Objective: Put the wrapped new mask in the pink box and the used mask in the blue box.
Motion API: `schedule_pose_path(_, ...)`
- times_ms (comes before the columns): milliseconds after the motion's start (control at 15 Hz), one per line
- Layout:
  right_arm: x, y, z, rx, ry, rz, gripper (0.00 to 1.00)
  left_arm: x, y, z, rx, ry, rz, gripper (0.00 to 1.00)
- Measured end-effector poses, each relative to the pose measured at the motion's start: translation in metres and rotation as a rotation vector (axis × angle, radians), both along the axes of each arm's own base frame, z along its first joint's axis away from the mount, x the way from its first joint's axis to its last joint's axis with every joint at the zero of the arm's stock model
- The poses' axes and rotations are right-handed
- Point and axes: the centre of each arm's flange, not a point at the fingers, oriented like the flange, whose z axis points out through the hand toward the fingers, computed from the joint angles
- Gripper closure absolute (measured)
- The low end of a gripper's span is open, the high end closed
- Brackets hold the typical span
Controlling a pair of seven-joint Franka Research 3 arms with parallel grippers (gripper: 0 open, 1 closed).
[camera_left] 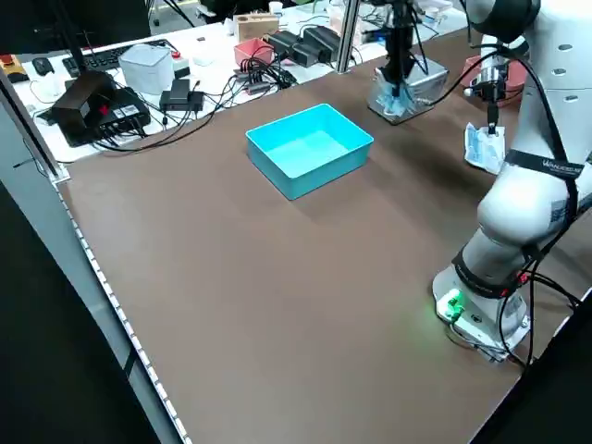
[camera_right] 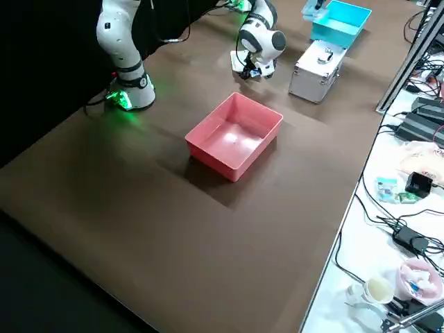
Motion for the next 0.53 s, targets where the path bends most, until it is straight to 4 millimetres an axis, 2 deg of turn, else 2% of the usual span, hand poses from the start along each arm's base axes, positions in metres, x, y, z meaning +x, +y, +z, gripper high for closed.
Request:
schedule_pose_path(133,-0.003,0.006,-0.003,-0.004,-0.021,0.005,0.18,0.016,0.03,0.008,0.008,-0.019,-0.017,0.95)
schedule_pose_path(333,-0.005,0.01,-0.003,-0.005,-0.029,0.01,0.19,0.037,0.076,0.005,0.056,-0.05,-0.046,0.95)
schedule_pose_path(400,-0.005,0.01,-0.003,-0.005,-0.029,0.012,0.19,0.044,0.086,0.0,0.06,-0.065,-0.05,0.95)
schedule_pose_path(467,-0.006,0.011,-0.003,-0.005,-0.029,0.014,0.27,0.05,0.093,-0.006,0.055,-0.075,-0.059,0.95)
schedule_pose_path(533,-0.009,0.014,-0.003,-0.005,-0.028,0.02,0.31,0.06,0.105,-0.026,0.035,-0.081,-0.095,0.95)
